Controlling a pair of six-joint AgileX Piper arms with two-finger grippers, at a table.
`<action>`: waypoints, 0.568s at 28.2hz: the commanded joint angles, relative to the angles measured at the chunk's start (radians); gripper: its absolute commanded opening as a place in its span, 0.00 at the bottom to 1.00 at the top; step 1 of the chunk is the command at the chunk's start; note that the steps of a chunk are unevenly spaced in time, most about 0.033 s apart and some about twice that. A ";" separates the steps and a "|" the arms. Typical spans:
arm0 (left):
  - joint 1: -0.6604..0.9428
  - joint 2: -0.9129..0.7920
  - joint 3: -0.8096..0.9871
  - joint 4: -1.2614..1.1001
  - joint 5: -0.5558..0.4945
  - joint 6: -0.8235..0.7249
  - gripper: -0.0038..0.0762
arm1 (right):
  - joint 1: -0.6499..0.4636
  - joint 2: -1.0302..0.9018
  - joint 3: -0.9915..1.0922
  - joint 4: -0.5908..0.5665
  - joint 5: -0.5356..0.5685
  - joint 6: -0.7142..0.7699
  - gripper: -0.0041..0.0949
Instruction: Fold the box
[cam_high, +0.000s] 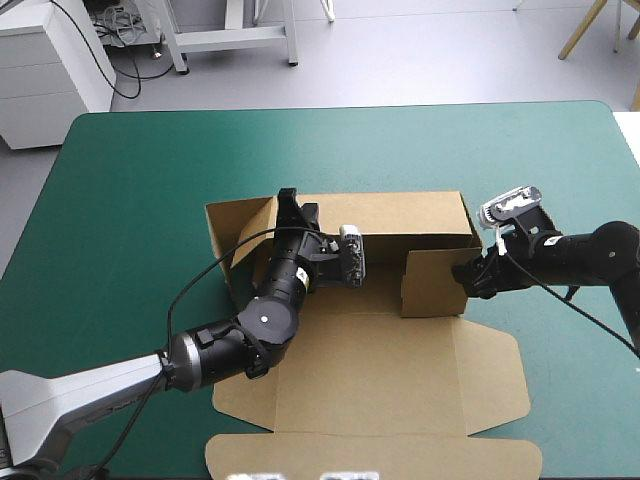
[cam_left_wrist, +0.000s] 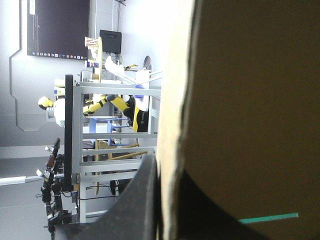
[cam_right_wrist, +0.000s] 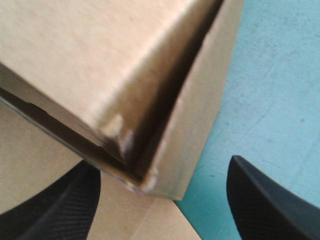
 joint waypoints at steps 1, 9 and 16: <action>-0.008 -0.040 -0.027 0.026 -0.006 0.045 0.04 | 0.001 -0.028 0.003 0.138 -0.042 -0.107 0.69; -0.008 -0.040 -0.027 0.025 -0.018 0.058 0.04 | 0.001 -0.028 0.091 0.217 -0.166 -0.163 0.68; -0.008 -0.033 -0.027 0.023 -0.045 0.058 0.04 | 0.001 -0.028 0.125 0.305 -0.213 -0.267 0.42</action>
